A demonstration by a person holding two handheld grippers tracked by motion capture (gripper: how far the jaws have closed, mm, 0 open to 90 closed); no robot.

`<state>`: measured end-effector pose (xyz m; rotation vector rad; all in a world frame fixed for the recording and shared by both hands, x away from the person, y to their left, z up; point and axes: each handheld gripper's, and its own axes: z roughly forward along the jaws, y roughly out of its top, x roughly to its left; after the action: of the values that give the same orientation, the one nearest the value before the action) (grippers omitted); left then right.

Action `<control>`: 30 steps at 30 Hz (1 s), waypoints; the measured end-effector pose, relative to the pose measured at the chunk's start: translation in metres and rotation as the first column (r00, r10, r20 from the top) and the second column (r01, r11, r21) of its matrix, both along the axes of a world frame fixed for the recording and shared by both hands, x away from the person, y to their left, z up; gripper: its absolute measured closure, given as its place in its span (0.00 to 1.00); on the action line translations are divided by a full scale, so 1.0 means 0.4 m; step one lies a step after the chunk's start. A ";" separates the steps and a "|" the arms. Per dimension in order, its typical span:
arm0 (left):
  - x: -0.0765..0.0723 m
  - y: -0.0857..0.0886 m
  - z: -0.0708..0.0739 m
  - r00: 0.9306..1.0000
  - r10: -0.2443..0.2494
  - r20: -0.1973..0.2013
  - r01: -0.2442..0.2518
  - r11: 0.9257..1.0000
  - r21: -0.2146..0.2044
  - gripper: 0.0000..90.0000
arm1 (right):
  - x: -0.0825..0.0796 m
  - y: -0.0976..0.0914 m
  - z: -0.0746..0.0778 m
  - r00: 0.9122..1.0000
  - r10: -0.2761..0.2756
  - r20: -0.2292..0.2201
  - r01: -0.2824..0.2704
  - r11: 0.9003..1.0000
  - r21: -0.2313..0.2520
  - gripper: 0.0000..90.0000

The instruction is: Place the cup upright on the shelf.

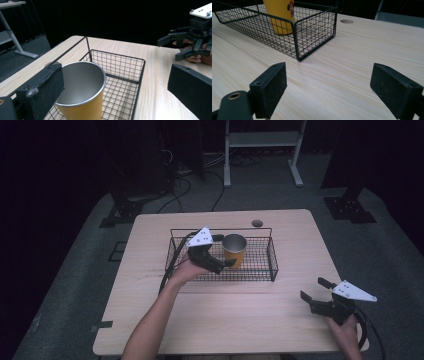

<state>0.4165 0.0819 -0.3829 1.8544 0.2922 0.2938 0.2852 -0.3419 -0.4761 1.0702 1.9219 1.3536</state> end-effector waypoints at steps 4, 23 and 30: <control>-0.013 0.007 -0.002 1.000 -0.003 0.006 0.003 1.000 -0.001 0.00 | 0.000 0.000 0.000 1.000 -0.001 0.000 0.001 1.000 0.000 0.14; -0.067 0.048 -0.019 1.000 0.002 0.012 -0.001 1.000 -0.024 0.00 | 0.000 0.000 0.000 1.000 0.000 -0.001 0.000 1.000 -0.001 0.14; -0.090 0.056 -0.021 1.000 -0.004 0.020 0.004 1.000 -0.031 0.00 | 0.000 0.001 0.000 1.000 0.001 -0.001 -0.001 1.000 -0.003 0.14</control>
<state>0.3804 0.1042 -0.3913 1.8202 0.2779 0.3035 0.2852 -0.3416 -0.4762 1.0684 1.9247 1.3513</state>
